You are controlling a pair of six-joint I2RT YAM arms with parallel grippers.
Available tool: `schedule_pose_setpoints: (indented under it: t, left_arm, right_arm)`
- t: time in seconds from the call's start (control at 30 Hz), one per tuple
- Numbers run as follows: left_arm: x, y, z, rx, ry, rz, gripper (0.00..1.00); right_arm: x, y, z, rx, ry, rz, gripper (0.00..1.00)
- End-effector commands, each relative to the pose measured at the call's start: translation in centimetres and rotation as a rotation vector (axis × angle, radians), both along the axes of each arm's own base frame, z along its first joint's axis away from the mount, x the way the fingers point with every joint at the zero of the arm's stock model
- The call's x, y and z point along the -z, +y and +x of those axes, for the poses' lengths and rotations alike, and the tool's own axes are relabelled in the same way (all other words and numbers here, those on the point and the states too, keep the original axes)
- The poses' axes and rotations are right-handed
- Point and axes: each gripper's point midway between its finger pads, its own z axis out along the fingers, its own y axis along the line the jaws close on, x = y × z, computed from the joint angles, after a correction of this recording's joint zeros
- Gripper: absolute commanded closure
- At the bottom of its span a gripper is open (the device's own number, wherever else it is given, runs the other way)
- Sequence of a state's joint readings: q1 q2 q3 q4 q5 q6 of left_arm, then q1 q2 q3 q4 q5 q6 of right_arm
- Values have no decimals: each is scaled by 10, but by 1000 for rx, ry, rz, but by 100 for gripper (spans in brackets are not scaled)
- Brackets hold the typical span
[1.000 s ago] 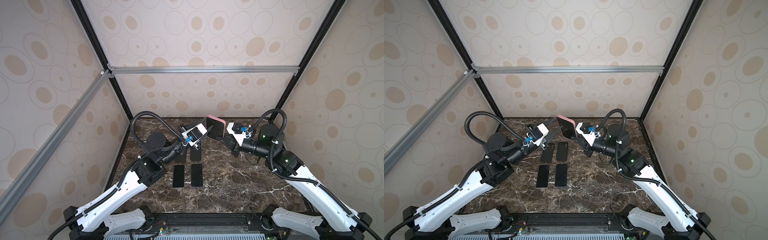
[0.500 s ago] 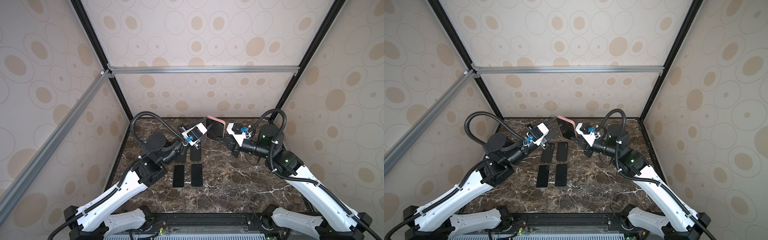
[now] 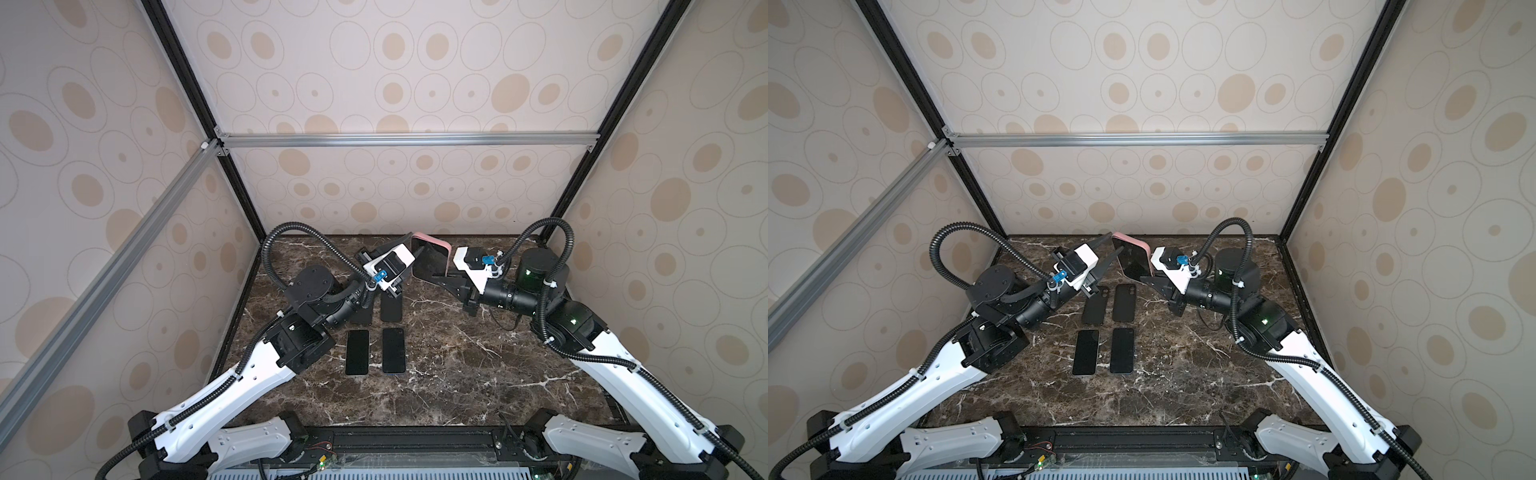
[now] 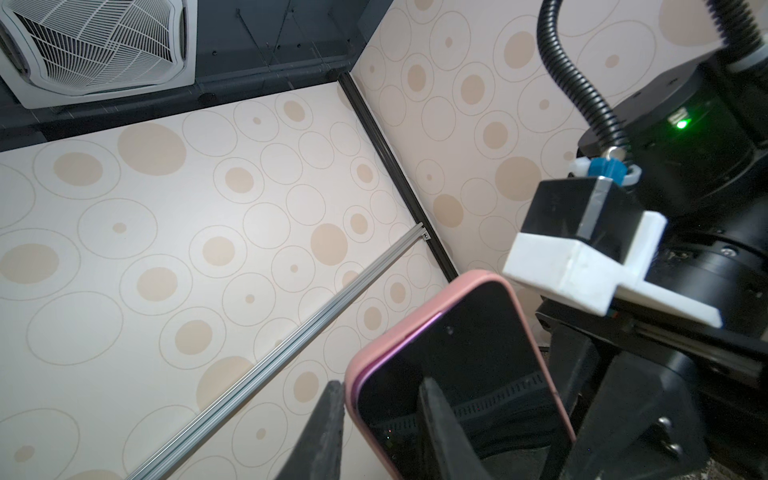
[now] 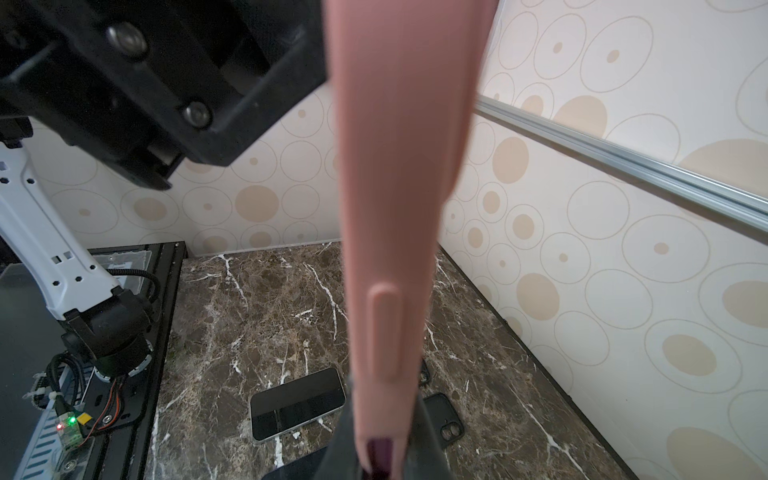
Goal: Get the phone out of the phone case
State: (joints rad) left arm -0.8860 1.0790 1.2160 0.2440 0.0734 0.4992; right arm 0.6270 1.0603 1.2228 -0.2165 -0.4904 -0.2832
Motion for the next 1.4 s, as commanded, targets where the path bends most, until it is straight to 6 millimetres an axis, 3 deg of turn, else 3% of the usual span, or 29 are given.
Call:
schedule_pose_setpoints:
  t: [0.0, 0.47, 1.03, 1.37]
  left_arm:
    - [-11, -2, -3, 6, -23, 4, 72]
    - [4, -14, -2, 45, 13, 66, 74]
    - [70, -48, 3, 157, 191, 257, 75]
    - [88, -61, -2, 240, 242, 318, 72]
  right_arm:
    - [-34, 1, -19, -71, -126, 50, 100]
    - [-25, 5, -20, -88, -129, -11, 100]
    - [-22, 19, -38, -178, -268, -130, 100]
    - [-20, 24, -48, -222, -308, -160, 100]
